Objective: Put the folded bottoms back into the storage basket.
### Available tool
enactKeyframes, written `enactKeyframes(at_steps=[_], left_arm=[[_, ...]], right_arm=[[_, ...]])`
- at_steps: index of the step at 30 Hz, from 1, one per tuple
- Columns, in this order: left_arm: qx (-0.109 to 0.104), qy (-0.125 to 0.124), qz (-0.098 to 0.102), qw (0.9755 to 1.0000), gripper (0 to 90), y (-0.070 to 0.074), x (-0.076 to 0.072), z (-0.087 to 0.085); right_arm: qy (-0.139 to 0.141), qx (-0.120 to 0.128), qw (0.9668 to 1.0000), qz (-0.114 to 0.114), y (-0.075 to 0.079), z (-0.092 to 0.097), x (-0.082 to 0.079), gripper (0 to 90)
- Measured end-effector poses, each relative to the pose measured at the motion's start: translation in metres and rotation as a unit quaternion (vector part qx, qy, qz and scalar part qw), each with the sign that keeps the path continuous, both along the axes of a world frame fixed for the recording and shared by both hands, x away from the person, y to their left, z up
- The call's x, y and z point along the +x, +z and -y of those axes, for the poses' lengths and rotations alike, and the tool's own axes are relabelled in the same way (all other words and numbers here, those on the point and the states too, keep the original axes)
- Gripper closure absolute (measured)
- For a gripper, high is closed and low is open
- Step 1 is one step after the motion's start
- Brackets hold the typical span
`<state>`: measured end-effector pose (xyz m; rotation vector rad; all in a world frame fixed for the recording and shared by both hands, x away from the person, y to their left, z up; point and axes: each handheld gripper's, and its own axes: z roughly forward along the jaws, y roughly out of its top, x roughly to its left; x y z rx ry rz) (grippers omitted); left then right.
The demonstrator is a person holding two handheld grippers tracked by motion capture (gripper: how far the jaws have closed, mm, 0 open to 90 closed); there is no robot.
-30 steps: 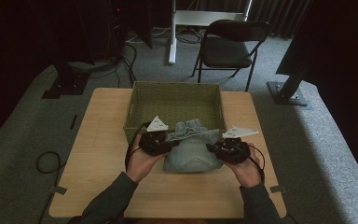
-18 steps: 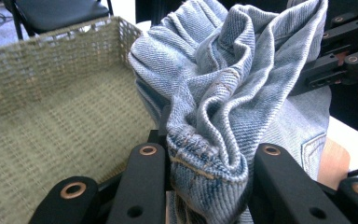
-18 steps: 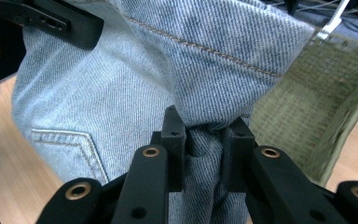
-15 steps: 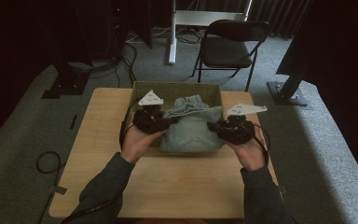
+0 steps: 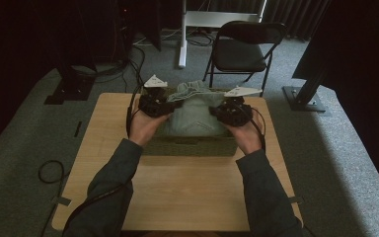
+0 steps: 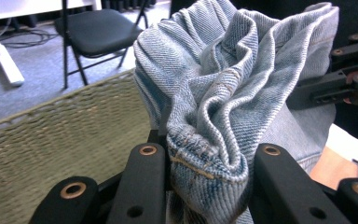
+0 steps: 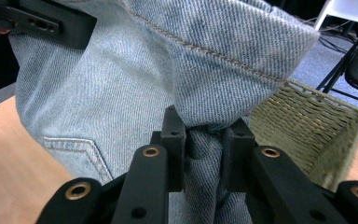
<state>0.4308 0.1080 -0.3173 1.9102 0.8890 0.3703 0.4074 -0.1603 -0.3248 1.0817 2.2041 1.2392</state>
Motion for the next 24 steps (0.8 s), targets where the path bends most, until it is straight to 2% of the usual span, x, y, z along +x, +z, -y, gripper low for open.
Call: enactKeyframes(at_steps=[5,9,17,19,20,21,22,23,24], left_arm=[[0.000,0.020,-0.009,0.9998,74.7,-0.018,0.025,-0.009],[0.003,0.035,-0.024,0.9991,74.7,-0.030,0.039,-0.014],[0.017,0.046,-0.039,0.9980,74.5,-0.047,0.053,-0.013],[0.023,0.040,-0.055,0.9974,73.2,-0.055,0.058,-0.013],[0.029,0.043,-0.071,0.9961,69.0,-0.061,0.064,-0.013],[0.038,0.058,-0.084,0.9940,60.3,-0.068,0.069,-0.015],[0.052,0.080,-0.097,0.9907,53.5,-0.074,0.074,-0.017],[0.064,0.093,-0.108,0.9877,52.4,-0.080,0.079,-0.020],[0.083,0.102,-0.114,0.9848,52.7,-0.086,0.081,-0.022]], right_arm=[[-0.007,0.002,0.9999,-0.011,-0.018,-0.014,0.030,75.7],[-0.012,0.000,0.9996,-0.025,-0.031,-0.024,0.045,75.8],[-0.021,0.011,0.9984,-0.051,-0.052,-0.029,0.063,75.7],[-0.021,0.010,0.9980,-0.058,-0.058,-0.027,0.066,75.2],[-0.020,0.007,0.9975,-0.067,-0.062,-0.026,0.069,73.5],[-0.022,-0.009,0.9962,-0.084,-0.068,-0.026,0.073,69.0],[-0.030,-0.029,0.9926,-0.115,-0.075,-0.026,0.080,63.9],[-0.051,-0.058,0.9885,-0.130,-0.082,-0.025,0.085,62.3],[-0.083,-0.090,0.9836,-0.133,-0.087,-0.023,0.088,59.5]])
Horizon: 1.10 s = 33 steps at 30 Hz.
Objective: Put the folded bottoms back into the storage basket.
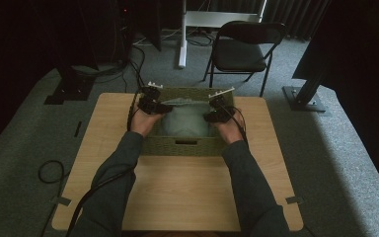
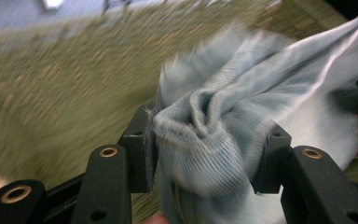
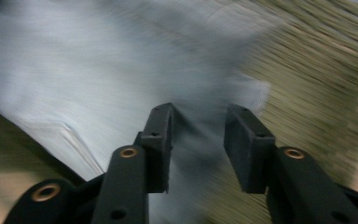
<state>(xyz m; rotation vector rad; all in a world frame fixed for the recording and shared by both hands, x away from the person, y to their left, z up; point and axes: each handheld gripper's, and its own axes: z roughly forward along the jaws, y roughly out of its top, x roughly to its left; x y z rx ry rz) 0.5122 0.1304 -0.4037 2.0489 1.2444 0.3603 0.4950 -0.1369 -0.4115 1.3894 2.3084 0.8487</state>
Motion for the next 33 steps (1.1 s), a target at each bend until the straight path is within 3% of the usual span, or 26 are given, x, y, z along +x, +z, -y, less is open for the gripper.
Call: enactKeyframes(at_steps=[1,2,4,10,19,27,33], left_arm=[[0.021,0.009,-0.003,0.9997,52.5,-0.006,0.001,-0.001],[0.026,0.017,0.000,0.9995,53.0,-0.009,0.002,-0.004],[0.008,0.030,0.001,0.9995,52.4,-0.013,0.002,-0.011],[0.013,0.062,0.016,0.9978,51.3,-0.011,0.004,-0.026],[0.020,0.066,0.011,0.9975,52.0,-0.018,0.008,-0.033],[0.044,0.075,0.004,0.9962,55.0,-0.023,0.016,-0.028],[0.030,0.088,0.001,0.9957,55.9,-0.022,0.018,-0.034]], right_arm=[[-0.016,-0.018,0.9997,-0.001,-0.003,0.003,0.002,59.2],[-0.025,-0.018,0.9995,-0.002,-0.005,0.006,0.004,59.2],[-0.033,-0.020,0.9992,0.004,-0.007,0.010,0.004,58.9],[-0.023,-0.016,0.9996,0.010,-0.009,0.007,0.002,57.8],[-0.010,0.001,0.9999,0.012,-0.011,0.004,0.001,56.1],[-0.007,0.013,0.9997,0.020,-0.008,0.013,-0.003,56.2],[-0.009,0.015,0.9995,0.027,-0.004,0.020,-0.005,56.2]])
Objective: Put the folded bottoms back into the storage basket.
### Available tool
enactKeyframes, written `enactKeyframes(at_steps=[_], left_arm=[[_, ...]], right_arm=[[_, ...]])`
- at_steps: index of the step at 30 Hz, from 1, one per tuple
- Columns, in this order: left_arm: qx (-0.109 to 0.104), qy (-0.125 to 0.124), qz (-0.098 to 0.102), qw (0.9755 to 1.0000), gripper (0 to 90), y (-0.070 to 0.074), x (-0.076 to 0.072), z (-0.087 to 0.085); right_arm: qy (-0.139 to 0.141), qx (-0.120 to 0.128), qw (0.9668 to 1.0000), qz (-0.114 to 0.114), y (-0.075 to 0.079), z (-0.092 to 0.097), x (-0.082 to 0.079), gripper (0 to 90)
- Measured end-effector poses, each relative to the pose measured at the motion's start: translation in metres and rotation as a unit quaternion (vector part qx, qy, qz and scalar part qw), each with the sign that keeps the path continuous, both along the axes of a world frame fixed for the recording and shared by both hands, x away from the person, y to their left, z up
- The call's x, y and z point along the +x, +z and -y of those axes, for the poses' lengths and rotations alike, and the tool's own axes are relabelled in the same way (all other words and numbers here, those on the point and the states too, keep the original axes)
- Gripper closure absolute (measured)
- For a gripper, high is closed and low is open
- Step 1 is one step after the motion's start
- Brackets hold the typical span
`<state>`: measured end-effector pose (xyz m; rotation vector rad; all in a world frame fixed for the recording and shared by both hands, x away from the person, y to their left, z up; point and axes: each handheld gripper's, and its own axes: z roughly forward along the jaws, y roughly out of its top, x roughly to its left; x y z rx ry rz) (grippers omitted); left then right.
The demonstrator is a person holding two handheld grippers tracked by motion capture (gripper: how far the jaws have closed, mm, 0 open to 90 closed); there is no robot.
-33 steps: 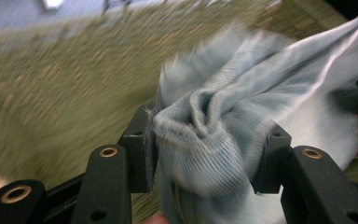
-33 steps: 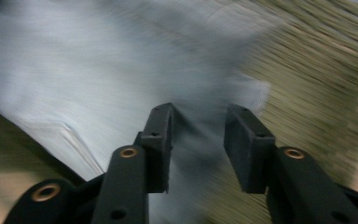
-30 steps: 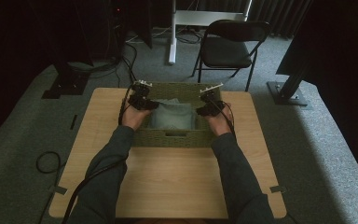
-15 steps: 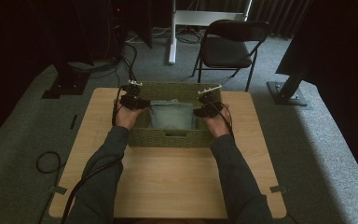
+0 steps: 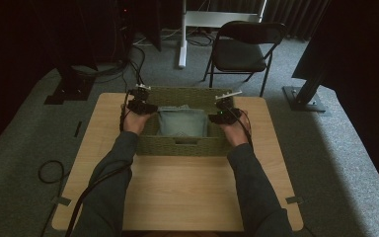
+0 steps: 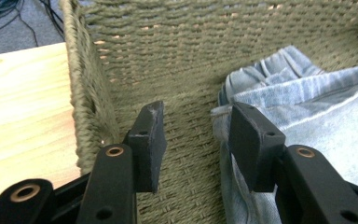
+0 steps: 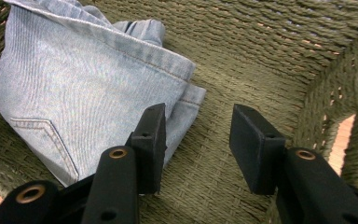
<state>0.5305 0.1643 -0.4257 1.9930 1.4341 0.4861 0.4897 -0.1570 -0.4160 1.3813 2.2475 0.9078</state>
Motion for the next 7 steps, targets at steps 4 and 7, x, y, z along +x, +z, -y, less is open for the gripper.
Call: enactKeyframes(at_steps=[4,7], left_arm=[[-0.012,0.002,0.005,0.9999,55.9,0.0044,-0.0013,-0.0052],[-0.016,0.004,0.010,0.9998,55.9,0.0082,-0.0020,-0.0089]], right_arm=[[0.000,0.000,1.0000,0.002,0.0013,0.0023,-0.0008,55.9],[0.000,0.000,1.0000,0.004,0.0015,0.0023,-0.0004,55.5]])
